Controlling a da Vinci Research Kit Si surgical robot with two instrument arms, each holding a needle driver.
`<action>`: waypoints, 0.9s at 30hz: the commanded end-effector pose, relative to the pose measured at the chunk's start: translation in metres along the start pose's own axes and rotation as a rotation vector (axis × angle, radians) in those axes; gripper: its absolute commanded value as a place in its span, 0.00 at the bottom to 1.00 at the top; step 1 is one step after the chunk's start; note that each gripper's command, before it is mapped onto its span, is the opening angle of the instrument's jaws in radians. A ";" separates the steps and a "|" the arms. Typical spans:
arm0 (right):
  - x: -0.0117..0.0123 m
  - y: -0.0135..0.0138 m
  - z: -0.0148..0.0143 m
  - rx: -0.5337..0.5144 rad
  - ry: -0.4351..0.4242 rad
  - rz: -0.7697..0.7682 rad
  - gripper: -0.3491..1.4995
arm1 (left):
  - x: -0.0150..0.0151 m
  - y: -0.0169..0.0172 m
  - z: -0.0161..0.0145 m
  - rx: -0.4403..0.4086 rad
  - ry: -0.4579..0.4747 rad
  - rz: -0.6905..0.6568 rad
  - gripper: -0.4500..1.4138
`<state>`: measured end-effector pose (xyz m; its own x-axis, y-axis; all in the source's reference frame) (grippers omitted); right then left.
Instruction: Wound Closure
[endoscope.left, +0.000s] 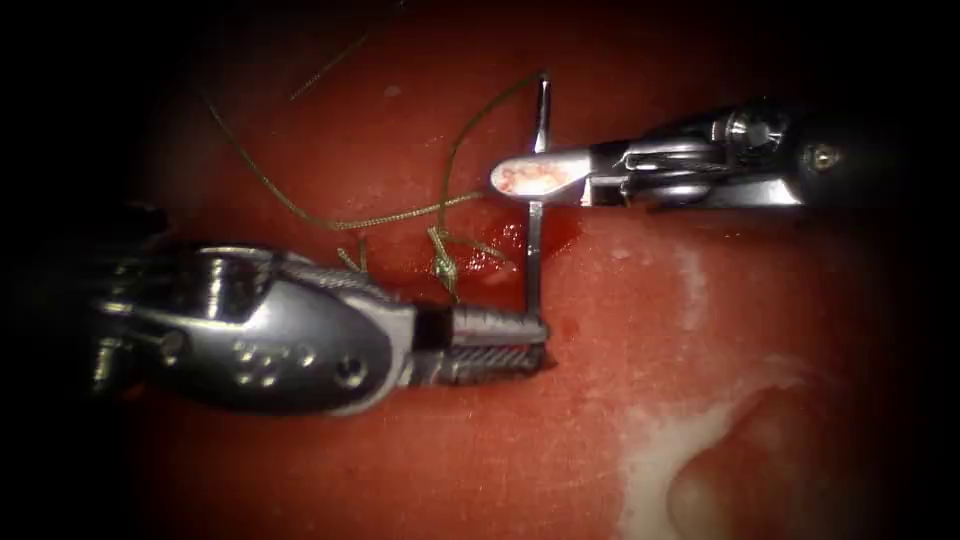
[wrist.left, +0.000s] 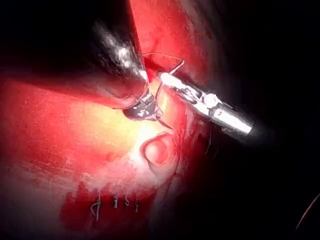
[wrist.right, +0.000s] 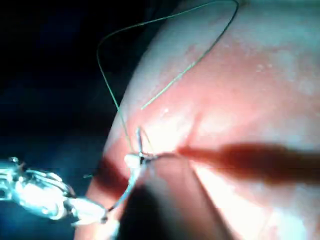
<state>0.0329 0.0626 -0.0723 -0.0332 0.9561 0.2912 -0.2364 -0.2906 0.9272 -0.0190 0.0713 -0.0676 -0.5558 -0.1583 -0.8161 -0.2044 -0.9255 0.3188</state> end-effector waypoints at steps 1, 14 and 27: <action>-0.0001 0.0002 0.0008 -0.012 -0.006 0.003 0.00 | -0.0001 0.0004 0.0006 -0.001 0.001 -0.001 0.05; 0.0016 0.0015 0.0009 0.030 0.061 -0.188 0.00 | 0.0026 0.0005 0.0025 -0.501 0.245 -0.801 0.66; 0.0031 0.0012 -0.0013 0.092 0.165 -0.794 0.00 | -0.0015 -0.0015 -0.0016 -0.580 0.153 -0.893 0.39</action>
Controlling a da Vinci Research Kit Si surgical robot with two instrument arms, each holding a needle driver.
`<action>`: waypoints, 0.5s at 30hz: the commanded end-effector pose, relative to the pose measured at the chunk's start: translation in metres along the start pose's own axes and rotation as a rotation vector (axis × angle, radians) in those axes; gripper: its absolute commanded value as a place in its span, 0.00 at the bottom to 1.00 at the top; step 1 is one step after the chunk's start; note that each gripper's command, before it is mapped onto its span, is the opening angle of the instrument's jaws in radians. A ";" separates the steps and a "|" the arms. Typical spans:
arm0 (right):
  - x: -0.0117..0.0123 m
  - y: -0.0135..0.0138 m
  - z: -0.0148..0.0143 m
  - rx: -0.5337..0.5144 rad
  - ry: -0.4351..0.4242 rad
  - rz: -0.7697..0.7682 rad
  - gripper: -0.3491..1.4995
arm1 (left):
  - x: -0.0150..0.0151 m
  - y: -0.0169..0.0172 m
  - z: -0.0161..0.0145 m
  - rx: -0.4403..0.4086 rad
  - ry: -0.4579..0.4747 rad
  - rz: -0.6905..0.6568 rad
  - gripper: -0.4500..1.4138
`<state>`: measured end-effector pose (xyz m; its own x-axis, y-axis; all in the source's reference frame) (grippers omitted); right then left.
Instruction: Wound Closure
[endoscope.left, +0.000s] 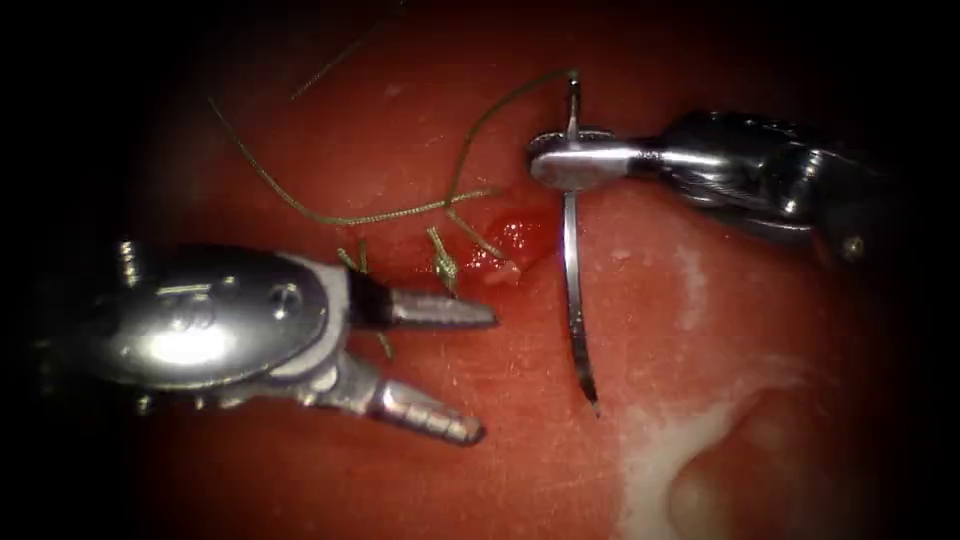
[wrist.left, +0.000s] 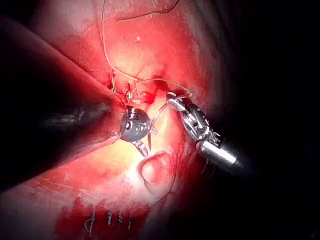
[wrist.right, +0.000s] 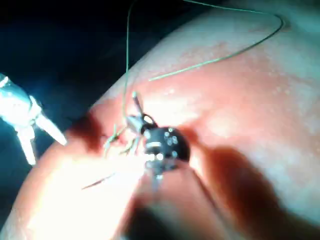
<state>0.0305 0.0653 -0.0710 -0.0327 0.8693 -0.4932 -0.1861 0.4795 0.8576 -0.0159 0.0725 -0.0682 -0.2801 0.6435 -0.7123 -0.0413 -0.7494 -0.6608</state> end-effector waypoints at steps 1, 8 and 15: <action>-0.0001 0.0001 0.0008 0.050 0.004 -0.009 0.00 | -0.0010 -0.0011 0.0000 0.051 -0.005 -0.052 0.35; 0.0018 -0.0015 0.0012 0.132 0.037 -0.095 0.00 | -0.0015 -0.0049 -0.0015 0.260 -0.123 -0.136 0.05; 0.0024 -0.0019 0.0011 0.135 0.049 -0.148 0.00 | -0.0008 -0.0069 0.0024 0.283 -0.230 -0.191 0.05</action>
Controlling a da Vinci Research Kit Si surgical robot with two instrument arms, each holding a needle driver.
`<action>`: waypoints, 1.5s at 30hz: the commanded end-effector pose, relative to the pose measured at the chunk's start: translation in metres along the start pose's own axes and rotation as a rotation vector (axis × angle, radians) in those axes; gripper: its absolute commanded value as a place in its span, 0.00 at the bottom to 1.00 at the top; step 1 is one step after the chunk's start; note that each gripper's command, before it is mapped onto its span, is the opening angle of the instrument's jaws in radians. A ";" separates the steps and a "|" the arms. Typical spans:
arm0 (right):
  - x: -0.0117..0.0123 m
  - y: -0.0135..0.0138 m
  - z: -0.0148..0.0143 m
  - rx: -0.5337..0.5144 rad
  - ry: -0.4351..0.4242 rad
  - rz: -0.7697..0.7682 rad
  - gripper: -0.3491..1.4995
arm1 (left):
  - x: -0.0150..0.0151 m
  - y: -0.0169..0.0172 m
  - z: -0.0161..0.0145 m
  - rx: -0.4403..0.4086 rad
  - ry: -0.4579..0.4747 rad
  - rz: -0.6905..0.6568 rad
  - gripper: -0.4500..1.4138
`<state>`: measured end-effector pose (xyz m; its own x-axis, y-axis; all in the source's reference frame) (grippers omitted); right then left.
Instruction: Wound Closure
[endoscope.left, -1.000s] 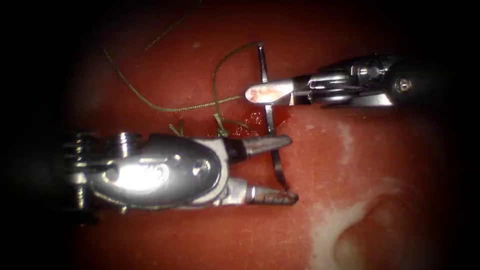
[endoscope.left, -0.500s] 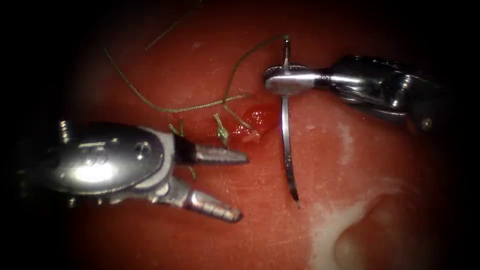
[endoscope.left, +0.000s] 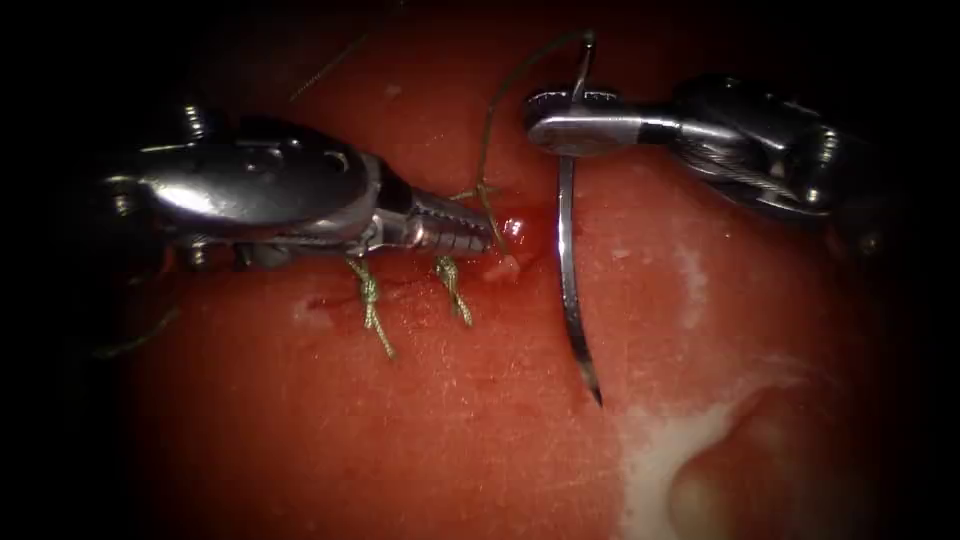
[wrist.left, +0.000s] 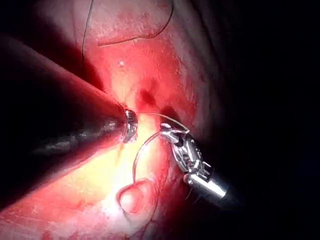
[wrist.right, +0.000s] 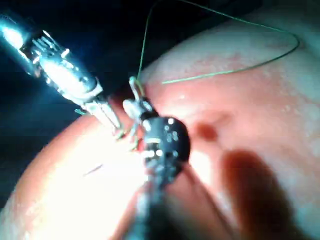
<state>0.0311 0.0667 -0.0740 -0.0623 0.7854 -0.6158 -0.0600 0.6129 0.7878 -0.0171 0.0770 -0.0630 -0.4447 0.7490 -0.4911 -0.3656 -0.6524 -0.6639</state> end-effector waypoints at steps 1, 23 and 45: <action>-0.0003 0.0002 0.0007 0.001 0.001 -0.004 0.00 | 0.0001 0.0000 0.0012 0.005 -0.014 0.001 0.05; -0.0007 -0.0003 0.0017 0.008 -0.004 -0.070 0.00 | -0.0067 -0.0077 0.0092 0.084 -0.274 0.048 0.05; -0.0003 0.0013 0.0010 0.000 0.037 -0.207 0.00 | -0.0056 -0.0071 0.0128 -0.277 -0.476 -0.053 0.21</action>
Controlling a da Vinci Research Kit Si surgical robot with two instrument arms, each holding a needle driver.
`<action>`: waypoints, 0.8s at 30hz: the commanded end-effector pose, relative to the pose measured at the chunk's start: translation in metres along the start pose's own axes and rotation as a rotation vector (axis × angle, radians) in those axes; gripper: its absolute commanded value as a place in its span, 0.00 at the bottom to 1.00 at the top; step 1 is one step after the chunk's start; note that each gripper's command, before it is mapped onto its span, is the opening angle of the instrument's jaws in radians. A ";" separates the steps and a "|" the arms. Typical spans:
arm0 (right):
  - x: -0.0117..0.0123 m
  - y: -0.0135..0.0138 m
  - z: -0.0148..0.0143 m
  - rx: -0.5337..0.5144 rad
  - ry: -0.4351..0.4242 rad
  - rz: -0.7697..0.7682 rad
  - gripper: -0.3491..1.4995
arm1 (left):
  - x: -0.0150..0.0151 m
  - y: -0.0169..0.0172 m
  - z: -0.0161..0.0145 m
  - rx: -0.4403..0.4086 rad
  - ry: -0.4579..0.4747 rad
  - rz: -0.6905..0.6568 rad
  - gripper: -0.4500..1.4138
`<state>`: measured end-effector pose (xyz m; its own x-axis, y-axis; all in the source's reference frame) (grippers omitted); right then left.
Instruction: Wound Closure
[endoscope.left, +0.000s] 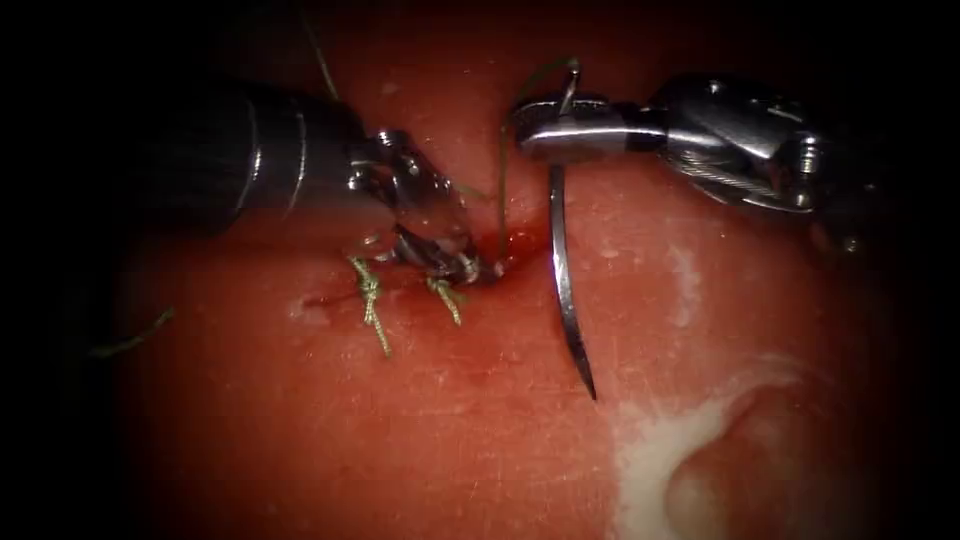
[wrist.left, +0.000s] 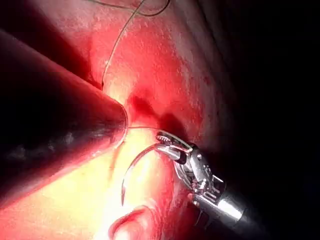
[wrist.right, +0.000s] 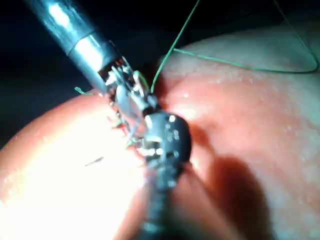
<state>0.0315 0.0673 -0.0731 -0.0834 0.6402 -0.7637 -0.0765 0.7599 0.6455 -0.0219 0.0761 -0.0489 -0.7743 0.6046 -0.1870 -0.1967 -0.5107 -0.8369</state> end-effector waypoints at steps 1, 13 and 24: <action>-0.0002 0.0001 0.0002 0.004 0.006 -0.018 0.00 | 0.0002 -0.0004 0.0010 -0.015 -0.013 -0.018 0.28; 0.0000 0.0021 0.0018 -0.084 0.050 -0.202 0.00 | 0.0005 0.0008 -0.0001 -0.186 0.050 -0.098 0.53; -0.0010 0.0044 0.0032 -0.140 0.032 -0.372 0.00 | 0.0007 0.0032 -0.0020 -0.192 0.074 -0.079 0.54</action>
<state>0.0337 0.0703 -0.0698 -0.0483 0.3044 -0.9513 -0.2489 0.9187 0.3066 -0.0214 0.0760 -0.0535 -0.7117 0.6863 -0.1499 -0.1322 -0.3405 -0.9309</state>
